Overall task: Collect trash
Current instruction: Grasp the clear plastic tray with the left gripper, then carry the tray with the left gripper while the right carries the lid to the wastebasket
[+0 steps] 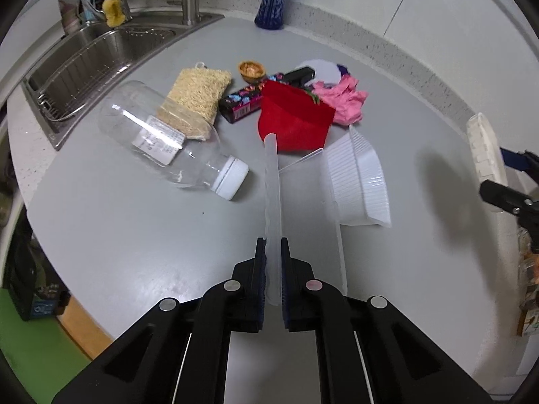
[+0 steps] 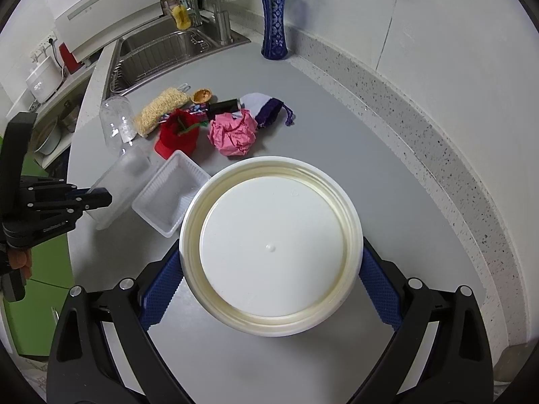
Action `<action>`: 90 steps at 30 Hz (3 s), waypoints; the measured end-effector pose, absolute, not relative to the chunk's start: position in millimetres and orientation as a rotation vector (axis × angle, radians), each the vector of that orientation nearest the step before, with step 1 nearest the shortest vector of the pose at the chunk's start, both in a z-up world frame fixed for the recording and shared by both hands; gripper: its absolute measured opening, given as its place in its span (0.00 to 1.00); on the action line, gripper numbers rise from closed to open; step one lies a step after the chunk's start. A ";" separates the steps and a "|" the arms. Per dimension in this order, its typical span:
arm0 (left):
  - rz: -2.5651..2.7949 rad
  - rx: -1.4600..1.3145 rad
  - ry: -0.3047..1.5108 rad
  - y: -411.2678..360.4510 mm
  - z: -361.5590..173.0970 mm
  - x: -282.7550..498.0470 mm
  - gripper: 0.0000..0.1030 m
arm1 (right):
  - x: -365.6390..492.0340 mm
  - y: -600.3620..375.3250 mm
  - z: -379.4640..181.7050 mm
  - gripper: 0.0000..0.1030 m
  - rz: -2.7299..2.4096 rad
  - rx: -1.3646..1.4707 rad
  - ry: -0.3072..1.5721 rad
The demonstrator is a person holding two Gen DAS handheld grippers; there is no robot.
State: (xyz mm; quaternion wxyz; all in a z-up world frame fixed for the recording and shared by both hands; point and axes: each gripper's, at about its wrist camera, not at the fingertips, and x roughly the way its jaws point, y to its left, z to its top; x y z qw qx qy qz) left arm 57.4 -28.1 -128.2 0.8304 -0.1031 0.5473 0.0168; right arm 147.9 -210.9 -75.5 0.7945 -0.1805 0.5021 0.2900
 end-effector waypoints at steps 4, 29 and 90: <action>0.044 -0.226 1.118 -24.0 -105.6 40.1 0.08 | 140.2 -207.4 -65.3 0.92 0.653 -0.392 1.052; 0.535 -0.429 0.963 146.1 -62.4 -233.6 0.08 | -59.4 49.6 -51.8 0.92 1.232 -0.554 0.916; 0.852 -0.832 0.850 308.5 -434.5 -409.1 0.95 | -237.7 277.1 -487.2 0.97 1.468 -0.889 1.084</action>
